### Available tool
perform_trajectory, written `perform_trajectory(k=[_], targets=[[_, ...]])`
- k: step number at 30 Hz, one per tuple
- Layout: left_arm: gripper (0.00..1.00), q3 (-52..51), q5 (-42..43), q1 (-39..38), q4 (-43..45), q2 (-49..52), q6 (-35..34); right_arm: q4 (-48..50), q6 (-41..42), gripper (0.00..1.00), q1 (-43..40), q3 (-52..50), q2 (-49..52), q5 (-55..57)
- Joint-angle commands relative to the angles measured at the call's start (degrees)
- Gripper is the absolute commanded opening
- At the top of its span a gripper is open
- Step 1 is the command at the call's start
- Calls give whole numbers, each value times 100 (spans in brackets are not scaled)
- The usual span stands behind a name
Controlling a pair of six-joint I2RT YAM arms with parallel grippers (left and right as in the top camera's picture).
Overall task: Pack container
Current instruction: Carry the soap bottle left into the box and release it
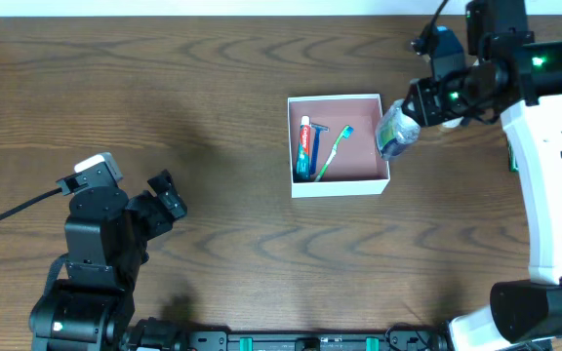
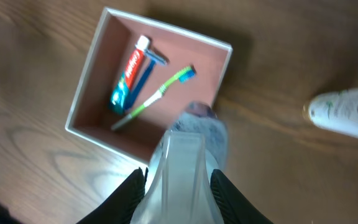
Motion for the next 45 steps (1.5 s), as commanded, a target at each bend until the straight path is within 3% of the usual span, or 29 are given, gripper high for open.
perform_trajectory(k=[1,15,45], targets=[[98,7,-28,20,2,0,-50,232,328,31,151,197,-46,-146],[98,7,-28,20,4,0,-50,782,577,31,586,197,385,-101],[98,7,-28,20,4,0,-50,1351,570,37,599,195,1349,179]])
